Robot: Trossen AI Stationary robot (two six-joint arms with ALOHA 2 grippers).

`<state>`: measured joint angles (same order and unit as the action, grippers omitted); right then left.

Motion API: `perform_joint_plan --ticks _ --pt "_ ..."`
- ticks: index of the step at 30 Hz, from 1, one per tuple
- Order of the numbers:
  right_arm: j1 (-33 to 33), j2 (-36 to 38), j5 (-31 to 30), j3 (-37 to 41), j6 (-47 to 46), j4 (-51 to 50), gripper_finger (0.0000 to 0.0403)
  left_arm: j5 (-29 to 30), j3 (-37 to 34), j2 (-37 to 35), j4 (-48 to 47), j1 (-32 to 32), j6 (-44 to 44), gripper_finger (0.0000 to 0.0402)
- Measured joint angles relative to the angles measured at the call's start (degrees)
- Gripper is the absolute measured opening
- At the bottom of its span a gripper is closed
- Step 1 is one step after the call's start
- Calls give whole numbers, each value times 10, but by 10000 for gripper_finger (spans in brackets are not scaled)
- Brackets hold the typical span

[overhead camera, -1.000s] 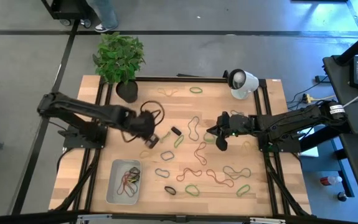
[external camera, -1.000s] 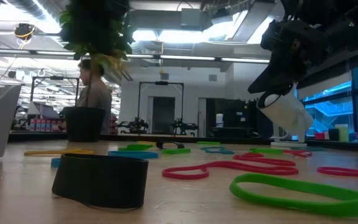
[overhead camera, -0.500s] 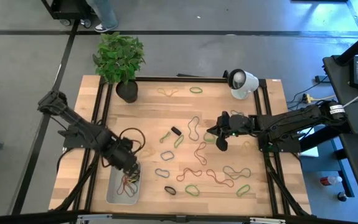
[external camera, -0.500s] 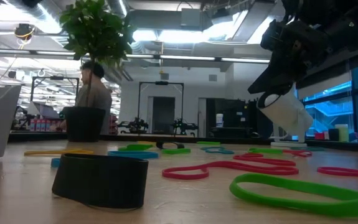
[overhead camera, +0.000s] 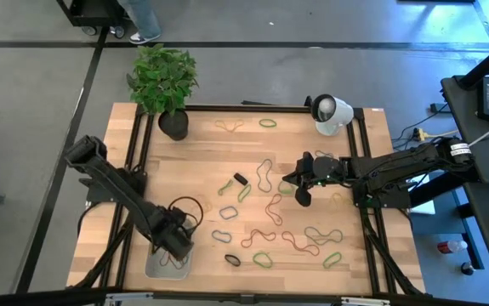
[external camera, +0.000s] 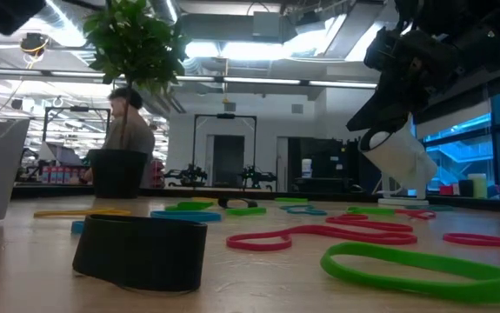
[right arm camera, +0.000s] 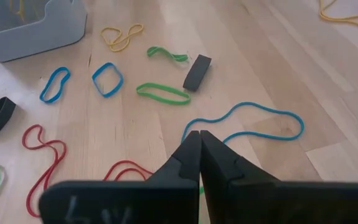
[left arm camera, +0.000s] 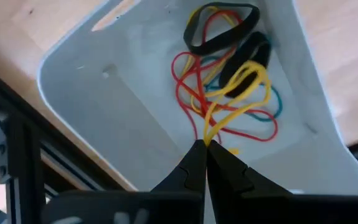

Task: Pick and place rubber bands into bin
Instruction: Put the yellow rubber band into the bin, then put the blue rubber band into the bin

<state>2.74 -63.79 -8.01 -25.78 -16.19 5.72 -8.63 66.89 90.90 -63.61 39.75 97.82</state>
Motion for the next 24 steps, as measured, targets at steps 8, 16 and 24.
perform_joint_plan --ticks 8,16,24 --pt "0 0 0 0 0 0 7 -3 0 38 26 -3 0 12" --pt "0 0 0 0 -1 0 7 -3 0 36 26 -4 6 99" --pt "0 0 0 0 -2 0 7 -66 0 35 26 -15 2 160"
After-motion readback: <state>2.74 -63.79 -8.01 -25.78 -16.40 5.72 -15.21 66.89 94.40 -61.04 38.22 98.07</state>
